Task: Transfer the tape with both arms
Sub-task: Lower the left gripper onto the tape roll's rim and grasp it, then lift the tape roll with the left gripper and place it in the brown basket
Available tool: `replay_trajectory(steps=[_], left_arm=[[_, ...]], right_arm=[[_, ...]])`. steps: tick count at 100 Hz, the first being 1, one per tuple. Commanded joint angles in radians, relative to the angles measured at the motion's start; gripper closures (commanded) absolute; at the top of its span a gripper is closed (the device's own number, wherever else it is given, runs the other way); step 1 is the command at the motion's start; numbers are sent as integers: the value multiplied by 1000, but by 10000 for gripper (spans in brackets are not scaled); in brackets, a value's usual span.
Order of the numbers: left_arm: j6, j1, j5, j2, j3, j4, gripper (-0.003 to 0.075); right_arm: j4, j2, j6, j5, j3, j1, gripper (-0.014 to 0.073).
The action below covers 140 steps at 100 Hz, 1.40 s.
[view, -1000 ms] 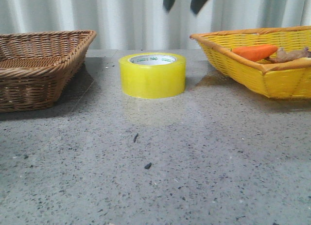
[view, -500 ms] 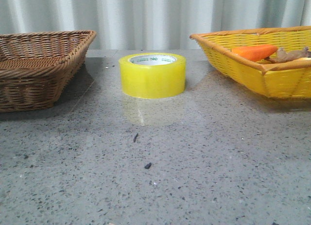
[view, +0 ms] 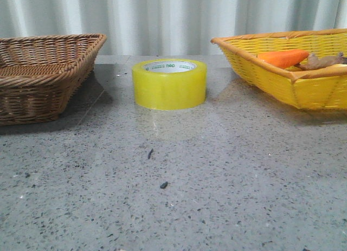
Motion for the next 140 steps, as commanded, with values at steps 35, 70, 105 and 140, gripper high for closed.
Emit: replay_trajectory(steps=[35, 70, 105, 140], left_arm=[[-46, -13, -56, 145, -65, -12, 204], [-46, -13, -60, 201, -63, 93, 204], [-46, -13, -77, 242, -63, 30, 249], [-27, -13, -77, 248, -63, 20, 741]], right_arm=[[6, -2, 5, -65, -19, -5, 644], [6, -2, 5, -65, -19, -5, 644], [6, -2, 5, -88, -19, -5, 644], [6, -2, 5, -86, -19, -5, 645]])
